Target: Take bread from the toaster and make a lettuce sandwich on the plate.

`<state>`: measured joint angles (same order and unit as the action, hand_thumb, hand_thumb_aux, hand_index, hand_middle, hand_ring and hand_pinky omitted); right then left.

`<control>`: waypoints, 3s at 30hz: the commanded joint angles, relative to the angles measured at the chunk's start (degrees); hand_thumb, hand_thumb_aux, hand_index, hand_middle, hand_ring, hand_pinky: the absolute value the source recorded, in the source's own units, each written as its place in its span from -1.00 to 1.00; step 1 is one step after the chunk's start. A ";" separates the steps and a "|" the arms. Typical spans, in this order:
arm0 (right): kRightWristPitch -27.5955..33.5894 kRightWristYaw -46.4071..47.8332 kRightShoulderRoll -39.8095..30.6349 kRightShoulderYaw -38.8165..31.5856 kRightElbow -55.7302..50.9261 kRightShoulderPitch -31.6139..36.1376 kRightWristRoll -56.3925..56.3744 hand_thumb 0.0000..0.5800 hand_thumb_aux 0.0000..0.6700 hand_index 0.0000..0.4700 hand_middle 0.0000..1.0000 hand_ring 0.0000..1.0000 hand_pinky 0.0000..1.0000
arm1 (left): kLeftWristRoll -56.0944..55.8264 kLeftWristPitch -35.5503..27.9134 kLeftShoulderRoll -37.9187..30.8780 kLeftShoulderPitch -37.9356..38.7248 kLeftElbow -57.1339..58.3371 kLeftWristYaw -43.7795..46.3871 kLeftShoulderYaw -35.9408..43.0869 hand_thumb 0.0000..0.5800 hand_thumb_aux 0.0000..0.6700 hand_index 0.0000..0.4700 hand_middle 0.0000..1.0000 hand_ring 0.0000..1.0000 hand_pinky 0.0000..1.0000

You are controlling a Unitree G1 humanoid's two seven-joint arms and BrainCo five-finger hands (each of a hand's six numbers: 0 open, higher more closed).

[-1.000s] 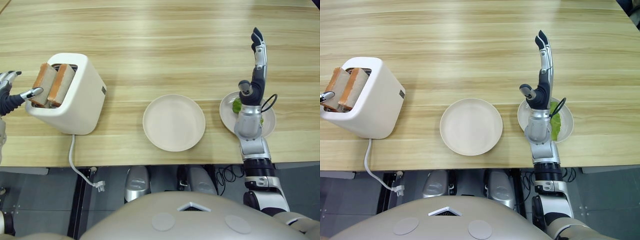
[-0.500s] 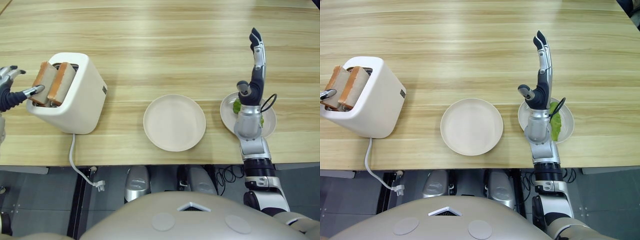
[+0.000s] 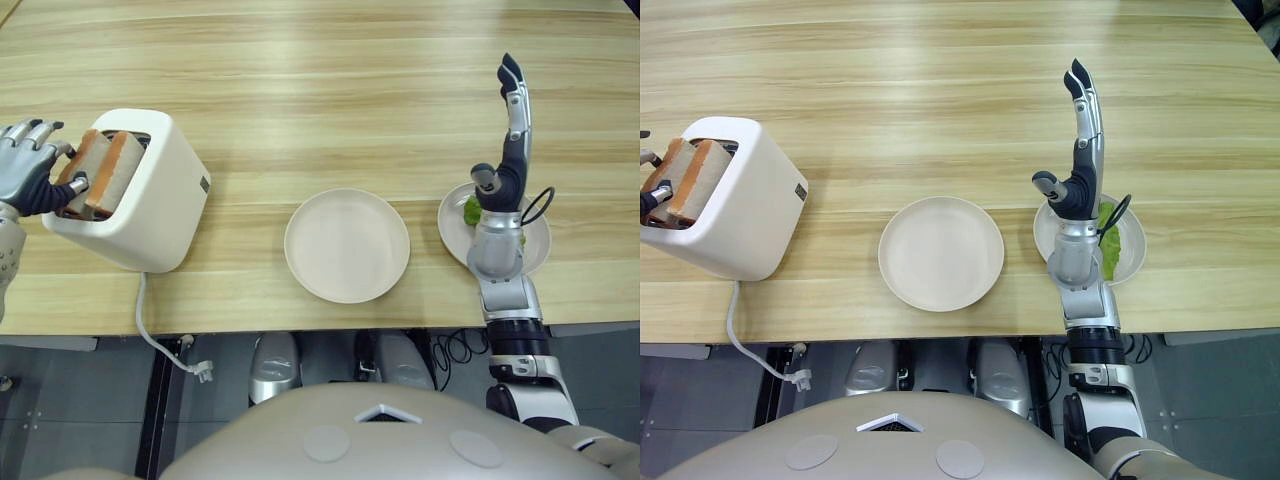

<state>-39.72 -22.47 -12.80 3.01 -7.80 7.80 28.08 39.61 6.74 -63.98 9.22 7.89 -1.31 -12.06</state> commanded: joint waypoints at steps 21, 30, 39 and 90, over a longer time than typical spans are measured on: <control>0.69 -0.48 0.93 -1.24 0.82 0.60 0.29 -1.00 -1.00 -1.00 -1.00 -1.00 -1.00 | -24.43 -1.29 9.31 -22.12 -12.82 5.21 -13.12 1.00 1.00 0.96 1.00 1.00 1.00; 3.48 3.42 -2.65 1.57 3.46 3.06 -5.01 -1.00 -1.00 -1.00 -1.00 -1.00 -1.00 | -36.63 -10.73 24.78 -25.39 -27.51 15.79 1.48 1.00 1.00 0.96 1.00 1.00 1.00; 10.27 17.27 -22.69 1.30 -4.37 3.96 0.04 -1.00 -1.00 -1.00 -1.00 -1.00 -1.00 | -41.32 -17.46 41.54 -20.41 -25.12 23.03 20.06 1.00 1.00 0.96 1.00 1.00 1.00; 15.90 5.70 -40.64 -26.56 -33.20 3.67 27.73 1.00 1.00 0.96 0.74 0.74 0.74 | -24.42 1.49 47.52 -30.15 16.29 27.99 30.46 -1.00 -1.00 -1.00 -1.00 -1.00 -1.00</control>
<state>-23.88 -17.32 -54.24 -21.52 -40.69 12.56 55.05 13.99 7.74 -15.46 -19.89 24.66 28.28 19.14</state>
